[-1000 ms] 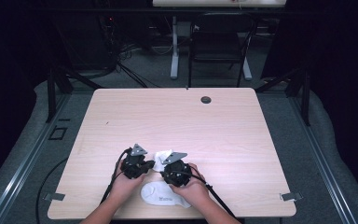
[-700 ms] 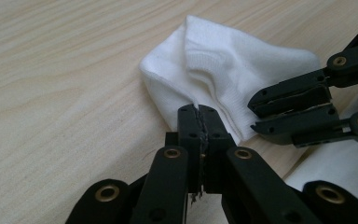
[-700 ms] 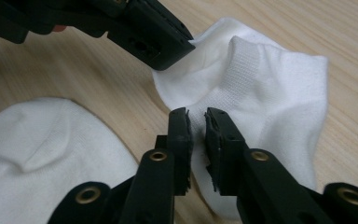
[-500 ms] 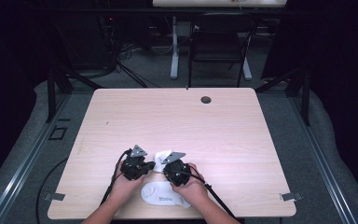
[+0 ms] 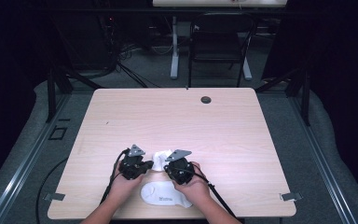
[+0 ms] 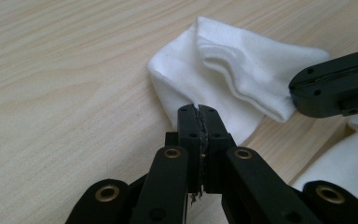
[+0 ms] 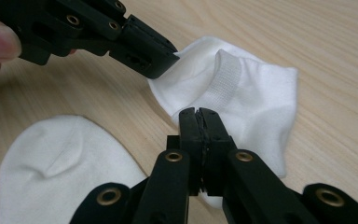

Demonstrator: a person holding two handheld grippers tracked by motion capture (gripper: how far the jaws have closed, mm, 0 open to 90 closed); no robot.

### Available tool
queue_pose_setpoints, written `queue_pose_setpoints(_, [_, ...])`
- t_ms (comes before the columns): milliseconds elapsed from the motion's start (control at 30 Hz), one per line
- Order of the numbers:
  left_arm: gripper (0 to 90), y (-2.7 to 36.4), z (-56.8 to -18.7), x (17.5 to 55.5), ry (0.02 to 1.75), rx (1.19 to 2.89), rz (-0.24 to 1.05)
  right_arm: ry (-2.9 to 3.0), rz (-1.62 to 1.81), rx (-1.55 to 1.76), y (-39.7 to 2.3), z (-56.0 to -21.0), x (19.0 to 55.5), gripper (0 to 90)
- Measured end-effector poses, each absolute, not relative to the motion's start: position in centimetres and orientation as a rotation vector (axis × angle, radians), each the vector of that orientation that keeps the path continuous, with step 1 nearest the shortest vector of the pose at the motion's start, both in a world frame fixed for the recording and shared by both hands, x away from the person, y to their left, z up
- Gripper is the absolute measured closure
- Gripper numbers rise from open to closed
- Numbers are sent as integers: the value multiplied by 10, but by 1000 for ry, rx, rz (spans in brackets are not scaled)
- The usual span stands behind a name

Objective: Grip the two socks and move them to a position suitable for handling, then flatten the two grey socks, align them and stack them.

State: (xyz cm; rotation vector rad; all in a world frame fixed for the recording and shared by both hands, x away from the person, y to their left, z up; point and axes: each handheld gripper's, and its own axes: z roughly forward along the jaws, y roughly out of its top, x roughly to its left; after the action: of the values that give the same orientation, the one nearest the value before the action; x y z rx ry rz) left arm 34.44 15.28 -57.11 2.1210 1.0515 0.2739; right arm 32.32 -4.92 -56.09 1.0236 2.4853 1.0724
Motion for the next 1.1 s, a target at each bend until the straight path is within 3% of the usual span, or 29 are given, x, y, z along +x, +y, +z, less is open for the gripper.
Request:
queue_pose_setpoints(500, [896, 162, -569, 346, 1083, 2096, 289, 2347, 1174, 1108, -90, -537, 322, 897])
queue_pose_setpoints(1100, [895, 167, -570, 344, 1103, 2103, 295, 2288, 1144, 1261, -132, -549, 323, 896])
